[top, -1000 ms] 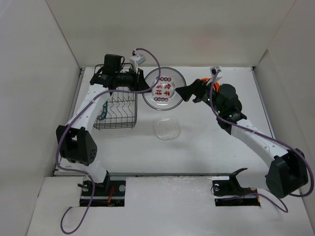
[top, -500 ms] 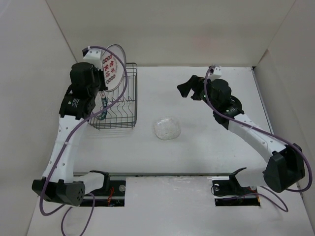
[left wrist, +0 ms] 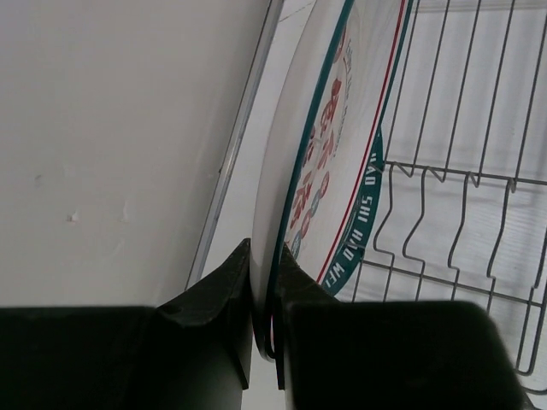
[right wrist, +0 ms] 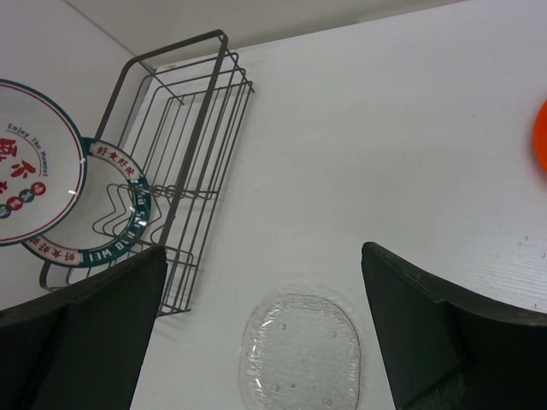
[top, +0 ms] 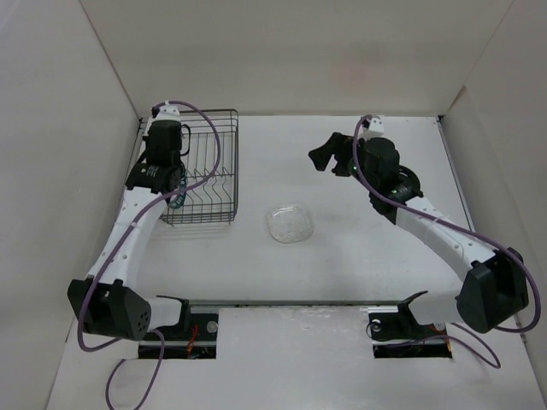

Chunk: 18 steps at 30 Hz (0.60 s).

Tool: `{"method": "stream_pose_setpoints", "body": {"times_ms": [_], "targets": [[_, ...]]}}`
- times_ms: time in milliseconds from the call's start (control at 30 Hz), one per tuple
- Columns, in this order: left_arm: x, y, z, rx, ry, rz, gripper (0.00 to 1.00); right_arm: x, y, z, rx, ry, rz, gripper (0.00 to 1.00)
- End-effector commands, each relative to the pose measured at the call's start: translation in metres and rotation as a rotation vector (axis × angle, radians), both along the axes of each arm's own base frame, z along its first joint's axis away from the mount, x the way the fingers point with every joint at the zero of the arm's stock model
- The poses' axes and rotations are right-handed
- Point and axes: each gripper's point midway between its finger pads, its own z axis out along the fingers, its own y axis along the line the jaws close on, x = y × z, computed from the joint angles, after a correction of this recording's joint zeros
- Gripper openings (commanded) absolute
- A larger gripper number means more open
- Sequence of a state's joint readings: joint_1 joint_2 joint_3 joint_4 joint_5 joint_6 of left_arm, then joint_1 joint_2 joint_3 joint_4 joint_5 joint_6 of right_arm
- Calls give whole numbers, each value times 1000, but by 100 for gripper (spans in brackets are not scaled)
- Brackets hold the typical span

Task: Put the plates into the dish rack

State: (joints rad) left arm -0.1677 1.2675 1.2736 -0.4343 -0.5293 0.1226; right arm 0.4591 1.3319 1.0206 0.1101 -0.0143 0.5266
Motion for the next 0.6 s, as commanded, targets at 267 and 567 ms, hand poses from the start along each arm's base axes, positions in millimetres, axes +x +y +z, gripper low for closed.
{"method": "stream_pose_setpoints", "body": {"times_ms": [267,567], "targets": [[19,-2,-13,-23,-46,26,0,3,-17,27,17,-67,-26,100],[18,-4,-27,-52,-22,36,0,-2,-27,35,27,-88,-37,100]]}}
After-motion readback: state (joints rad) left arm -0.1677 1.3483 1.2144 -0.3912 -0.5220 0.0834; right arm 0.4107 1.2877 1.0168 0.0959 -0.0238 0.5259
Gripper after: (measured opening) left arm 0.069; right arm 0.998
